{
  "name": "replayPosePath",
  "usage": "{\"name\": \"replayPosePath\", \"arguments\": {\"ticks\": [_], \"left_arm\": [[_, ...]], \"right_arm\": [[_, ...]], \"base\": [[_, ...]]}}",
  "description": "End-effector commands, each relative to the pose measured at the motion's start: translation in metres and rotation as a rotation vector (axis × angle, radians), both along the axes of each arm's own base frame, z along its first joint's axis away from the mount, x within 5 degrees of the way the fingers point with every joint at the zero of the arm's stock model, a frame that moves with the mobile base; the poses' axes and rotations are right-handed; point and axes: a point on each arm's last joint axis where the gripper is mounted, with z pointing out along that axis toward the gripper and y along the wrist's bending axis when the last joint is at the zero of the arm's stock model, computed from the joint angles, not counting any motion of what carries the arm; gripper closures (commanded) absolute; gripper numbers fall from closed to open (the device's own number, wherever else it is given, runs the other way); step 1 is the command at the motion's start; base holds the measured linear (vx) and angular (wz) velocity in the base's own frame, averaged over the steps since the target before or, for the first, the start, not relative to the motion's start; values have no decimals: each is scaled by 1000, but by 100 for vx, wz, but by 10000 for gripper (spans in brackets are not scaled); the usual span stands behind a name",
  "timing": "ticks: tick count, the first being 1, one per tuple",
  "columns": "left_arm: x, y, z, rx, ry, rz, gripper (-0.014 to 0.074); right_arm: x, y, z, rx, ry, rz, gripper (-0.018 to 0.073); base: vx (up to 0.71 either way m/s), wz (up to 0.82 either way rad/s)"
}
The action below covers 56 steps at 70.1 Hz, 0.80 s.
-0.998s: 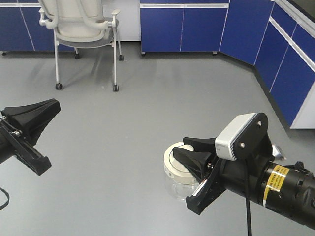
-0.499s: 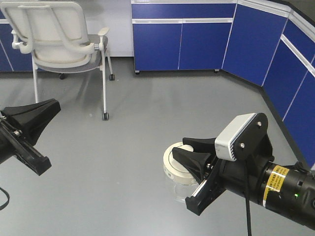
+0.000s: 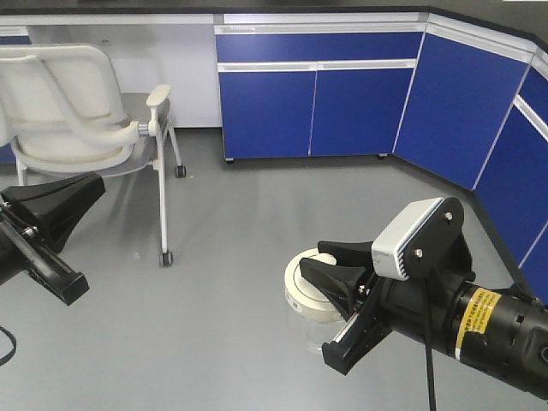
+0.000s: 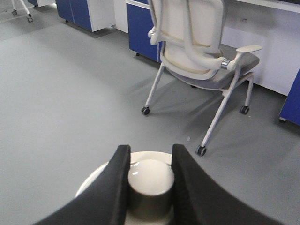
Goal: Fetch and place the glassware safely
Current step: 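Hold the jar in the right gripper while driving to the black-topped bench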
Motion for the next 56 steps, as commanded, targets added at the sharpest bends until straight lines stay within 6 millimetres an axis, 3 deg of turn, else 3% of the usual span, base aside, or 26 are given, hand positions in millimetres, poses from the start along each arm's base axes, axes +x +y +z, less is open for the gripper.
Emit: {"name": "replayPosePath", "arguments": {"ticks": [1,31,56], "left_arm": [[-1,-3,15,-67,-60,-26,603],[-1,-3,15,-67,-60,-26,603],[-1,-3,15,-67,-60,-26,603]], "right_arm": [[0,4,23,95,-84,41,560],[0,4,23,95,-84,41,560],[0,4,23,95,-84,41,560]], "base": [[48,-3],[42,-18],[32,-59]]}}
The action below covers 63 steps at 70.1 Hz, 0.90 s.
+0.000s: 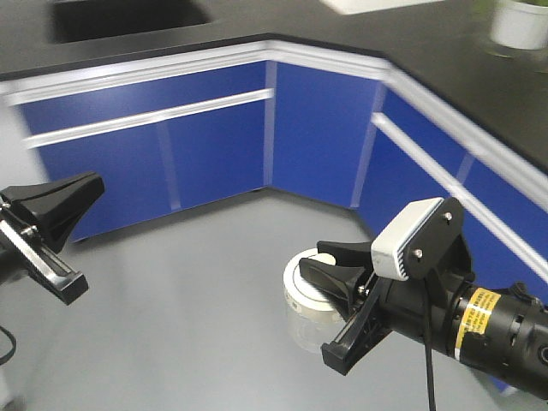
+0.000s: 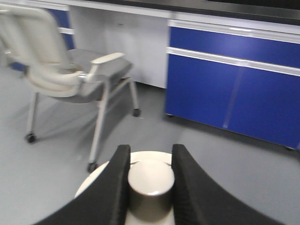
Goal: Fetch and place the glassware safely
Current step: 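Hold the jar in the right gripper while driving to the black-topped bench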
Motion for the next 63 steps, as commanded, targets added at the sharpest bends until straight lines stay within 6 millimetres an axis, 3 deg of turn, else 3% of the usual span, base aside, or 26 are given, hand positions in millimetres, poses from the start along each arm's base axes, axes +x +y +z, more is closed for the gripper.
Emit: {"name": "replayPosePath", "arguments": {"ticks": [1,63], "left_arm": [[-1,-3,15,-67,-60,-26,603],[-1,-3,15,-67,-60,-26,603]], "right_arm": [[-1,4,23,96,-85,41,560],[-1,4,23,96,-85,41,560]], "base": [[27,-75],[21,-77]]}}
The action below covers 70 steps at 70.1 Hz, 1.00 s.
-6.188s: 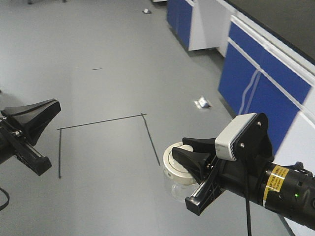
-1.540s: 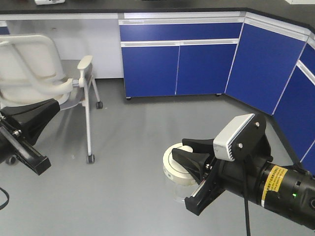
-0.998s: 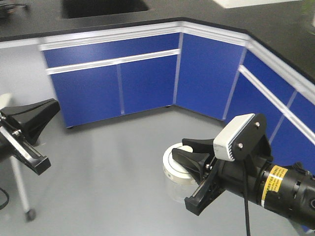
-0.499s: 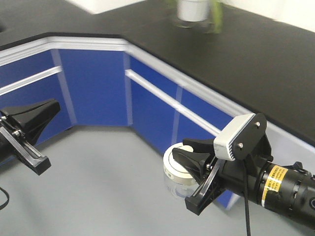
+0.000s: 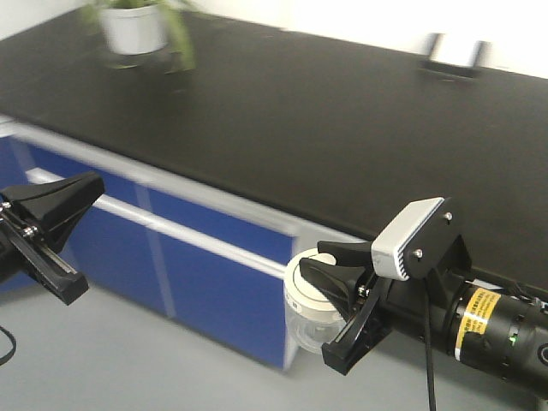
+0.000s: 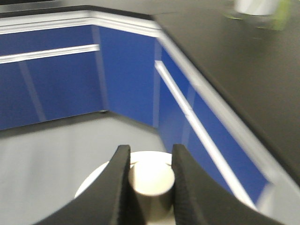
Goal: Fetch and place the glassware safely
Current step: 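Hold the jar in the right gripper while driving to the black-topped bench, then hold the jar in the right gripper above the bench while the base settles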
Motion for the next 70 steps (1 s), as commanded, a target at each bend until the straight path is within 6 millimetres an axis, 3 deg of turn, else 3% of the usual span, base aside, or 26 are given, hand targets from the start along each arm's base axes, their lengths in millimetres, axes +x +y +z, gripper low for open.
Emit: {"name": "replayPosePath", "arguments": {"ticks": [1,38,70], "left_arm": [[-1,-3,15,-67,-60,-26,603],[-1,-3,15,-67,-60,-26,603],[-1,-3,15,-67,-60,-26,603]], "right_arm": [[-1,4,23,96,-85,41,560],[-1,4,23,96,-85,41,560],[-1,4,23,96,-85,41,560]], "base": [[20,-76],[18,-69],[9,-25]]}}
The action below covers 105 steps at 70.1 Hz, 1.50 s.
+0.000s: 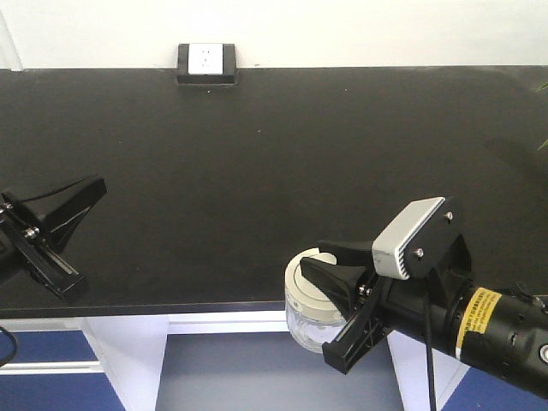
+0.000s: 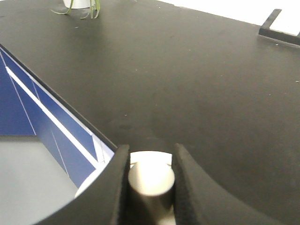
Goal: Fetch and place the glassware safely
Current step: 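Hold the jar in the right gripper above the bench while the base settles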
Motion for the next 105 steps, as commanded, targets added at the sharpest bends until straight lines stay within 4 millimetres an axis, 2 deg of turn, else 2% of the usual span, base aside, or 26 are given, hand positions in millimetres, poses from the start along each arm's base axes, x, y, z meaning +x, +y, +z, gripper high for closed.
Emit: {"name": "replayPosePath", "arguments": {"ticks": [1,105], "left_arm": [[-1,-3,15,-66,-60,-26,603],[-1,-3,15,-66,-60,-26,603]], "right_arm": [[-1,4,23,96,-85,41,560],[-1,4,23,96,-85,41,560]], "base": [[6,-5],[10,1]]}}
